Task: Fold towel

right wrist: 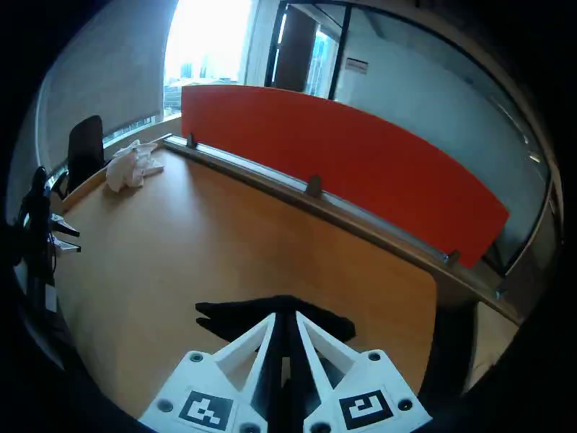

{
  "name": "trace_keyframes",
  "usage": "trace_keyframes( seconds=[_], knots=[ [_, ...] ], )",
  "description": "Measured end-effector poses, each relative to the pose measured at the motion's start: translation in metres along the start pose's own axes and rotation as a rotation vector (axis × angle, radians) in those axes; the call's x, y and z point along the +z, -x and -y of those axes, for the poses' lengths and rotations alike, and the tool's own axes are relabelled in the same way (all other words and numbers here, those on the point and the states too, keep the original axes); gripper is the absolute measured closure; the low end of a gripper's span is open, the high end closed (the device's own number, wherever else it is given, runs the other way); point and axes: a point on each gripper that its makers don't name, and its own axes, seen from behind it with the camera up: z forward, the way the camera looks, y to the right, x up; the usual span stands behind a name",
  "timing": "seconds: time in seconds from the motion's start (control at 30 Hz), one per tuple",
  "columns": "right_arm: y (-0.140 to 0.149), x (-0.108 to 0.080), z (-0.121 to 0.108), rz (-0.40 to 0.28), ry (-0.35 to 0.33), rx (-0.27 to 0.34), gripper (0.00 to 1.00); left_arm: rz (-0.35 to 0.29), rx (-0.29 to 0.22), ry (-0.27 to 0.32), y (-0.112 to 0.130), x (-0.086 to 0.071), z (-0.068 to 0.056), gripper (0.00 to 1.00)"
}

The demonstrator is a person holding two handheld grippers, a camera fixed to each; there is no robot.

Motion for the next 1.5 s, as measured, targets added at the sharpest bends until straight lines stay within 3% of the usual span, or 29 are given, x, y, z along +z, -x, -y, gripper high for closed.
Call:
trace_keyframes(
  seconds=[0.3, 0.57, 1.5],
  knots=[
    [0.004, -0.008, -0.048, 0.023, 0.067, 0.013, 0.96, 0.001, 0.009, -0.002, -0.003, 0.0, -0.003, 0.1],
    [0.012, -0.011, -0.073, 0.036, 0.094, 0.049, 0.95, 0.005, 0.016, -0.001, -0.003, 0.0, -0.006, 0.1],
    [0.028, -0.027, -0.091, 0.061, 0.115, 0.074, 0.96, 0.01, 0.027, 0.004, -0.007, 0.003, -0.012, 0.1]
  ],
)
